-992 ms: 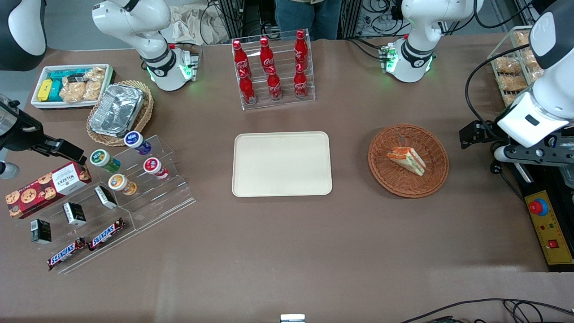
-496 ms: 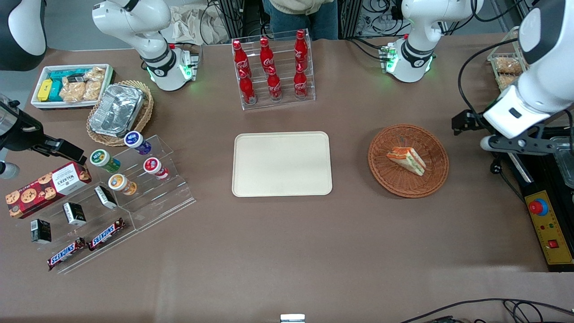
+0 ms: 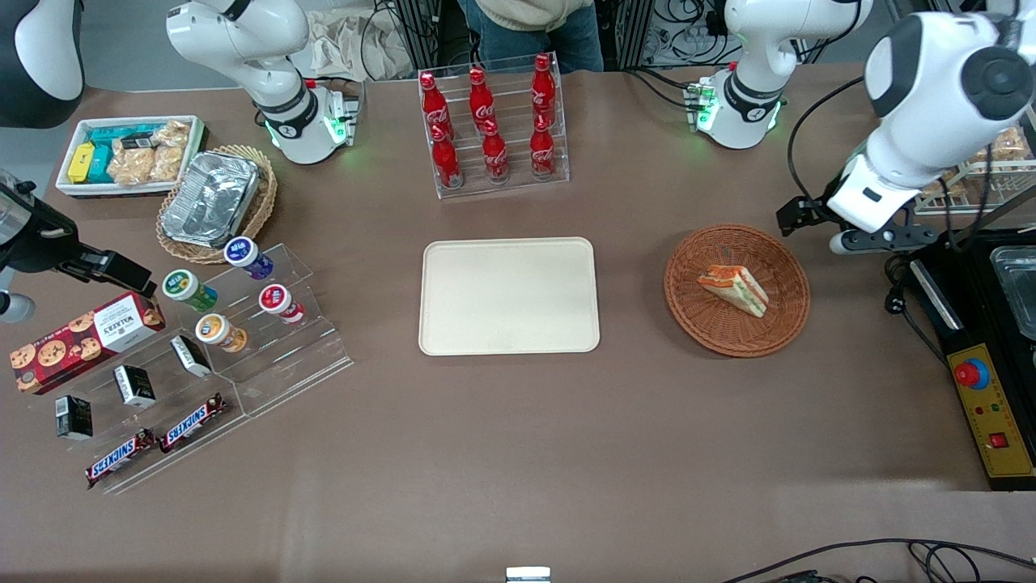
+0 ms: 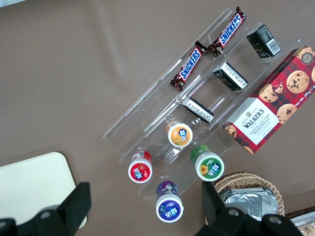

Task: Place sandwich from basket to tray
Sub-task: 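Move the left gripper over the wicker basket toward the wrapped sandwich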

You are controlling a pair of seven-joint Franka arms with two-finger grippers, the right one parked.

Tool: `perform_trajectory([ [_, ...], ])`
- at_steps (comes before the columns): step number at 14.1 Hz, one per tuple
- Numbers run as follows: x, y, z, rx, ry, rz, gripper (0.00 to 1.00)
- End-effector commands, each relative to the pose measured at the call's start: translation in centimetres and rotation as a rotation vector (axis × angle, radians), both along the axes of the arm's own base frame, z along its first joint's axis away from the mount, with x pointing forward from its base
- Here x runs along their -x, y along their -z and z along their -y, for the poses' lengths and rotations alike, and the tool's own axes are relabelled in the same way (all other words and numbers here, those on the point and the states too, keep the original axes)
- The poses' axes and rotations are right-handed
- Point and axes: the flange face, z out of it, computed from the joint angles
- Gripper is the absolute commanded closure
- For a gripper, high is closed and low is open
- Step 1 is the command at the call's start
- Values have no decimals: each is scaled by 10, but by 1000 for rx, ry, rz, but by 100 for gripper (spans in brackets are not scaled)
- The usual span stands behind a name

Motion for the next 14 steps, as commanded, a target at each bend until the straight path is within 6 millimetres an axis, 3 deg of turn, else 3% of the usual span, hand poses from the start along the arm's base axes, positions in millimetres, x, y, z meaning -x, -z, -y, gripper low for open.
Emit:
perform_trajectory([
  [1, 7, 14, 2, -7, -150, 11, 0],
  [6, -7, 83, 21, -41, -514, 15, 0],
  [11, -18, 138, 38, -53, -626, 29, 0],
  [14, -11, 155, 35, -79, -631, 26, 0],
])
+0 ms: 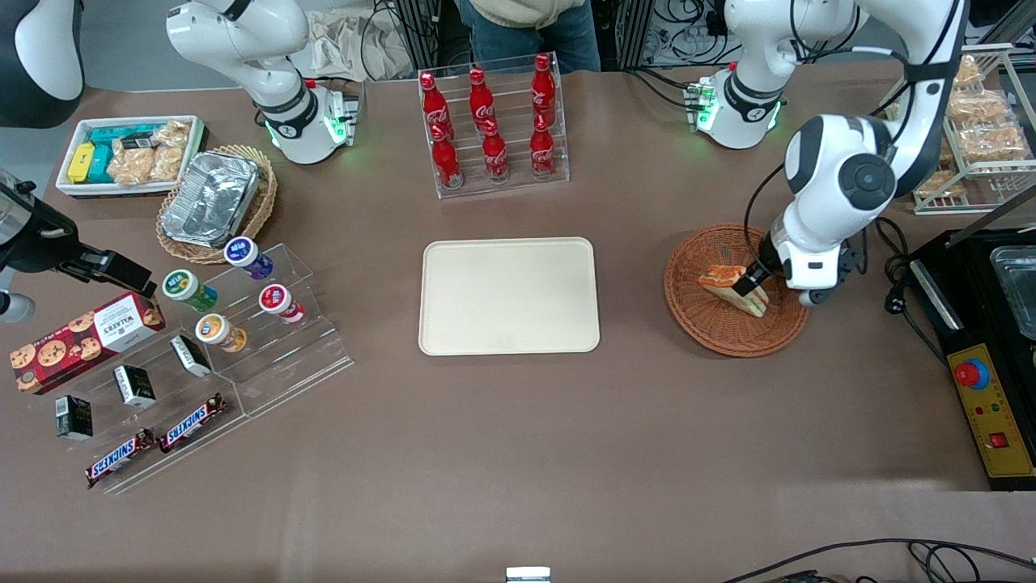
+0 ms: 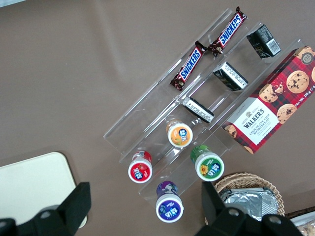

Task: Place sandwich from basket to tray
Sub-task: 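Lower the left gripper and close it on the wrapped sandwich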

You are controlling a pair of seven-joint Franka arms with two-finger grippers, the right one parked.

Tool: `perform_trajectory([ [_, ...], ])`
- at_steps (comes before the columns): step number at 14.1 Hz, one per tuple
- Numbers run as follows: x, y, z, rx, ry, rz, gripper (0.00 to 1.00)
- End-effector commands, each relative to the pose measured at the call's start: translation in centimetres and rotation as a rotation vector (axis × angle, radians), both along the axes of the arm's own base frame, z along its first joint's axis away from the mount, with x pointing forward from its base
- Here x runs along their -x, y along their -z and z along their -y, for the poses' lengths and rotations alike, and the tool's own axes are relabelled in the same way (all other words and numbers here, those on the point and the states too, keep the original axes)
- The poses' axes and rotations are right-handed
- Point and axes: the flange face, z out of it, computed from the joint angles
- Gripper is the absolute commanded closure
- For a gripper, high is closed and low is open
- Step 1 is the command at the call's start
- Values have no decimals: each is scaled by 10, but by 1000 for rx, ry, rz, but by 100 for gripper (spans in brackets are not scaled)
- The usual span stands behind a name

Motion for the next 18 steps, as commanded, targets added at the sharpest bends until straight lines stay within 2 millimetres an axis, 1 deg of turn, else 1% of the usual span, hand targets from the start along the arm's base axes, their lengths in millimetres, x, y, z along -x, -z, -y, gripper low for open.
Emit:
perform_trajectory([
  [1, 6, 12, 0, -38, -25, 6, 0],
  [4, 3, 20, 5, -37, -82, 21, 0],
  [5, 4, 23, 5, -39, -87, 17, 0],
  [6, 5, 24, 12, -39, -87, 17, 0],
  [7, 8, 30, 13, -41, -95, 10, 0],
  [8, 7, 31, 13, -43, -95, 18, 0],
  [11, 10, 46, 14, -67, -64, -3, 1],
  [12, 10, 48, 14, -74, -54, -4, 1],
  [13, 10, 49, 14, -75, -56, -7, 3],
  [14, 10, 50, 15, -76, -72, -8, 12],
  [15, 10, 50, 20, -81, -85, -6, 25],
  [16, 10, 50, 23, -83, -107, -3, 41],
  [18, 7, 48, 24, -82, -112, 3, 86],
])
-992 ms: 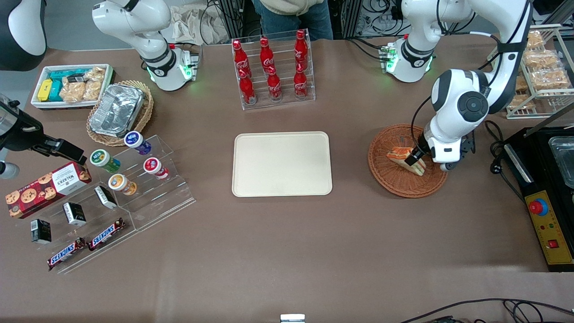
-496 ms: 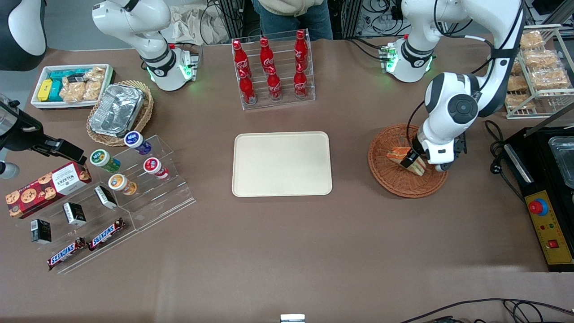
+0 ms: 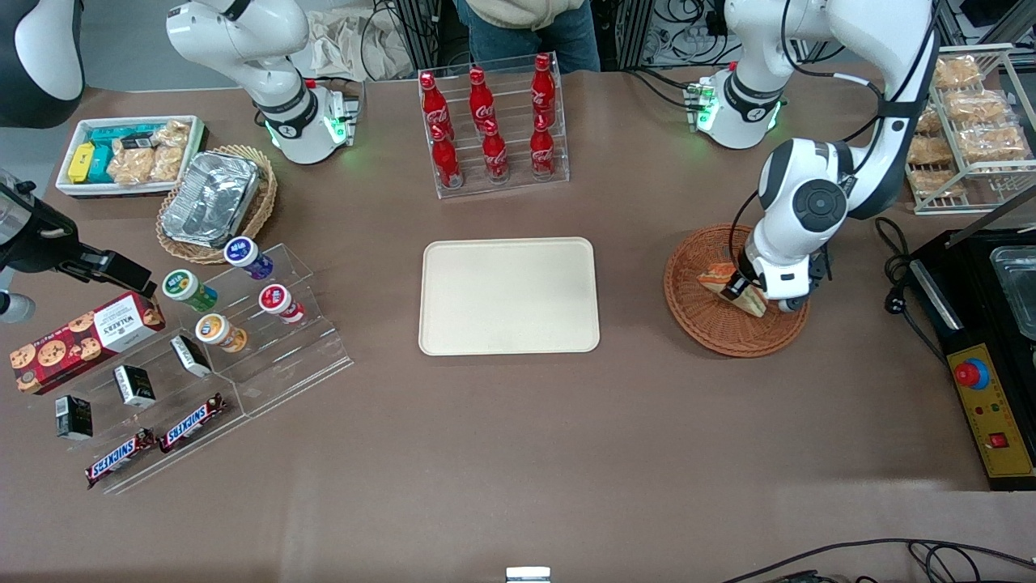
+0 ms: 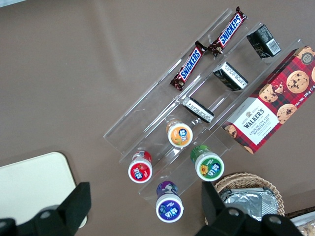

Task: Place sandwich from basket to tray
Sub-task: 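Lower the left gripper and close it on the wrapped sandwich, then lift the sandwich out of the basket with the left gripper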

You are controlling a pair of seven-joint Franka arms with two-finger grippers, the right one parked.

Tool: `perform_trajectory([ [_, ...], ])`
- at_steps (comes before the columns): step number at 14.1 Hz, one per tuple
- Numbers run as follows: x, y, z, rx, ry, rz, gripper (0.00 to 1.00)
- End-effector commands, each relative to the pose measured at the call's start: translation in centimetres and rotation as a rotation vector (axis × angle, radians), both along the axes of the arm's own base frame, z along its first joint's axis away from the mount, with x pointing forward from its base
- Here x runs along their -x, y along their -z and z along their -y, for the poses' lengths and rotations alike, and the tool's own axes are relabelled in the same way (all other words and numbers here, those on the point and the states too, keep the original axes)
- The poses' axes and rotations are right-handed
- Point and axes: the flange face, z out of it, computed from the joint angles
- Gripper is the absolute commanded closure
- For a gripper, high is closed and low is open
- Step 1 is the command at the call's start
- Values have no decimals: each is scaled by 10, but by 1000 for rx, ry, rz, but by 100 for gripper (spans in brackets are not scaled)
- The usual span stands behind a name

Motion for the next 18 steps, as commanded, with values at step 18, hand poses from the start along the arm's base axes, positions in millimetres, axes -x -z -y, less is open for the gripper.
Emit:
perform_trajectory([
  [18, -76, -248, 3, 11, 483, -173, 100],
])
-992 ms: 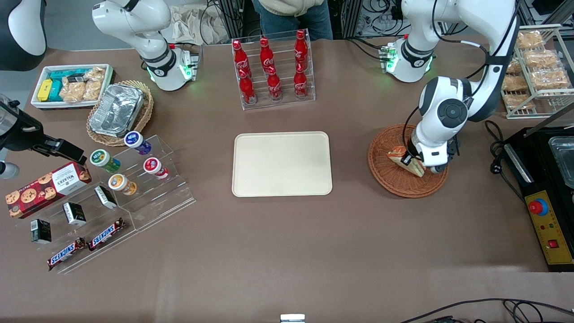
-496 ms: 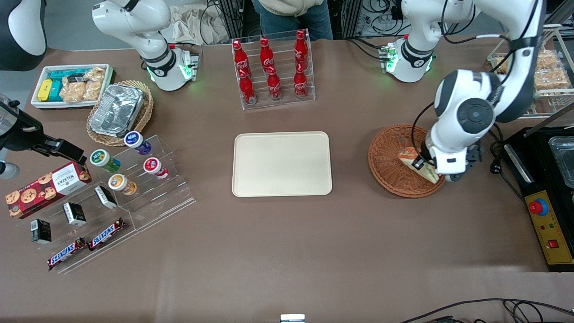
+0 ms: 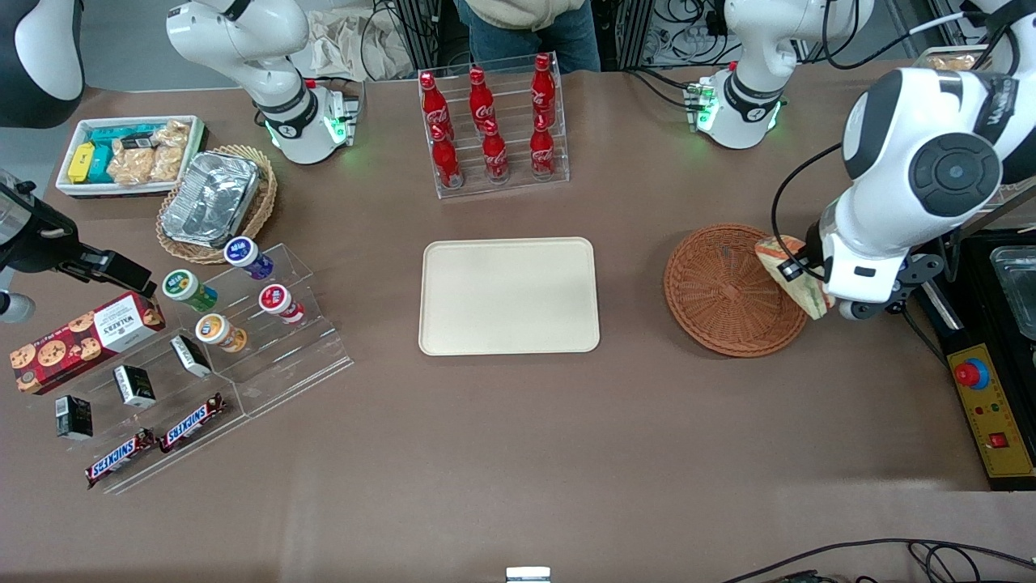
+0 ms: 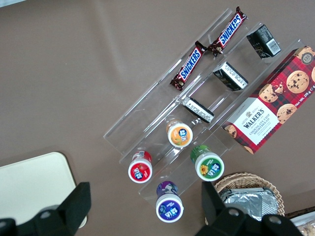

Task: Place sandwich from basket to tray
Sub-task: 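Lift the sandwich out of the basket with the left gripper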

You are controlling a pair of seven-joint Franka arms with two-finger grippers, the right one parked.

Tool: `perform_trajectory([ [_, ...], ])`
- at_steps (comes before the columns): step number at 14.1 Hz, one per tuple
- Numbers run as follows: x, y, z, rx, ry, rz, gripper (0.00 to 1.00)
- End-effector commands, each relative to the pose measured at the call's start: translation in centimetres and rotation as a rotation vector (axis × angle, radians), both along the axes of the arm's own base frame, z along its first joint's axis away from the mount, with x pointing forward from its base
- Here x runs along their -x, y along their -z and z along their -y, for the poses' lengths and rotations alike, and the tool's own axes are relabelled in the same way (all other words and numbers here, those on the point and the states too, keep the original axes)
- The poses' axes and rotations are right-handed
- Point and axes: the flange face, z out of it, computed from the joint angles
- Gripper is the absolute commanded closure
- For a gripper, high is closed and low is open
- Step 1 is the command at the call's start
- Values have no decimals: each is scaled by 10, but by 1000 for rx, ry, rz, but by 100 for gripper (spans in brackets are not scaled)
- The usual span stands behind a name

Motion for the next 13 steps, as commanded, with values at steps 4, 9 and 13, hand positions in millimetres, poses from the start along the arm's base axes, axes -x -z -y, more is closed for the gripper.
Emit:
perform_trajectory([
  [4, 19, -19, 41, 48, 175, -34, 100],
  [9, 38, 1, 134, 47, 270, -31, 100],
  [13, 46, 26, 185, 83, 321, 4, 100],
])
